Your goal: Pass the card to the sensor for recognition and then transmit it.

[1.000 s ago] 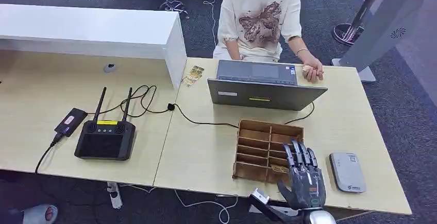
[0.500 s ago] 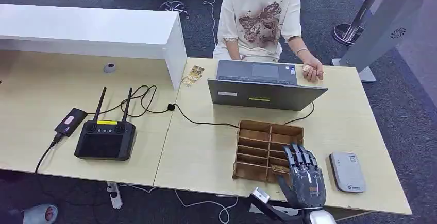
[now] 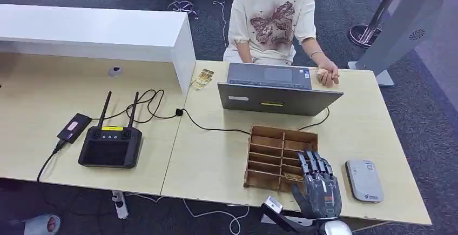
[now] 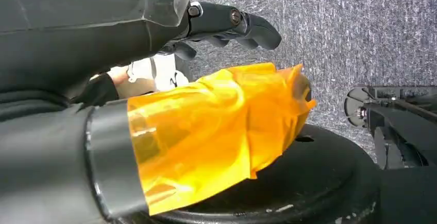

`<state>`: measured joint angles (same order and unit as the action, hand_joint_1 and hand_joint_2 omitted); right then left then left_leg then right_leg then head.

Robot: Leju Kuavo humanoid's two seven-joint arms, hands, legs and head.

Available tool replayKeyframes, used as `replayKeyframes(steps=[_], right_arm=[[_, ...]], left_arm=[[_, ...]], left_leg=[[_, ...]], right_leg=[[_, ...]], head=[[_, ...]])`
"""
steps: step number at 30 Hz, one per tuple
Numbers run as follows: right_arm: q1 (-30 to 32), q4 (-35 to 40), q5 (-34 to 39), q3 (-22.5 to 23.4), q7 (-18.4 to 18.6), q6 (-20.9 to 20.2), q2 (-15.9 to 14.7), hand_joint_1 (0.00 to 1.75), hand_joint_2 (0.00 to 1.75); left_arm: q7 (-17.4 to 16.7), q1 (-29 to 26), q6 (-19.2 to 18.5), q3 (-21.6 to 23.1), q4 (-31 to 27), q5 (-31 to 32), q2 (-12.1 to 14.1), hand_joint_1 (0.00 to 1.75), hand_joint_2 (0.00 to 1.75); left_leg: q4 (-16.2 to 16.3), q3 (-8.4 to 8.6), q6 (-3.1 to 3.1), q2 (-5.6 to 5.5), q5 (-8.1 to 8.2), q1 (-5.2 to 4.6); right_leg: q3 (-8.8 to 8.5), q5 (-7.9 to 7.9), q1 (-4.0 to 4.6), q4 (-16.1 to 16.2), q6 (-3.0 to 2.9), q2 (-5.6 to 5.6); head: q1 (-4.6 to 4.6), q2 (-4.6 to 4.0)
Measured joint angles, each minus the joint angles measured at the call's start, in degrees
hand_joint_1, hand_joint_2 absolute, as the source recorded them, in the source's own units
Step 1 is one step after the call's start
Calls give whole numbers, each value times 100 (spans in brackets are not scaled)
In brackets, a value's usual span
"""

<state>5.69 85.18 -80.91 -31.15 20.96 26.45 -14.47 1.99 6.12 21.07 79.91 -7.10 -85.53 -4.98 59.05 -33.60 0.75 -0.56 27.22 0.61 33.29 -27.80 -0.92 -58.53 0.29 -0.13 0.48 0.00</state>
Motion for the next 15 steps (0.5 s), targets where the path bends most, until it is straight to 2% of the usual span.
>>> replayKeyframes(steps=[4,6,8,11,12,13,14,15], right_arm=[[0,0,0,0,0,0,0,40,175],[0,0,0,0,0,0,0,52,175],[0,0,0,0,0,0,0,56,175],[0,0,0,0,0,0,0,73,175],[0,2,0,0,0,0,0,82,175],[1,0,0,0,0,7,0,98,175],[1,2,0,0,0,13,0,86,175],[1,2,0,2,0,15,0,86,175]], left_arm=[[0,0,0,0,0,0,0,0,0],[0,0,0,0,0,0,0,0,0],[0,0,0,0,0,0,0,0,0],[0,0,0,0,0,0,0,0,0],[0,0,0,0,0,0,0,0,0],[0,0,0,0,0,0,0,0,0],[0,0,0,0,0,0,0,0,0],[0,0,2,0,0,0,0,0,0]], left_leg=[[0,0,0,0,0,0],[0,0,0,0,0,0],[0,0,0,0,0,0],[0,0,0,0,0,0],[0,0,0,0,0,0],[0,0,0,0,0,0],[0,0,0,0,0,0],[0,0,0,0,0,0]], right_leg=[[0,0,0,0,0,0],[0,0,0,0,0,0],[0,0,0,0,0,0],[0,0,0,0,0,0],[0,0,0,0,0,0],[0,0,0,0,0,0],[0,0,0,0,0,0],[0,0,0,0,0,0]], head=[[0,0],[0,0],[0,0],[0,0],[0,0],[0,0],[0,0],[0,0]])
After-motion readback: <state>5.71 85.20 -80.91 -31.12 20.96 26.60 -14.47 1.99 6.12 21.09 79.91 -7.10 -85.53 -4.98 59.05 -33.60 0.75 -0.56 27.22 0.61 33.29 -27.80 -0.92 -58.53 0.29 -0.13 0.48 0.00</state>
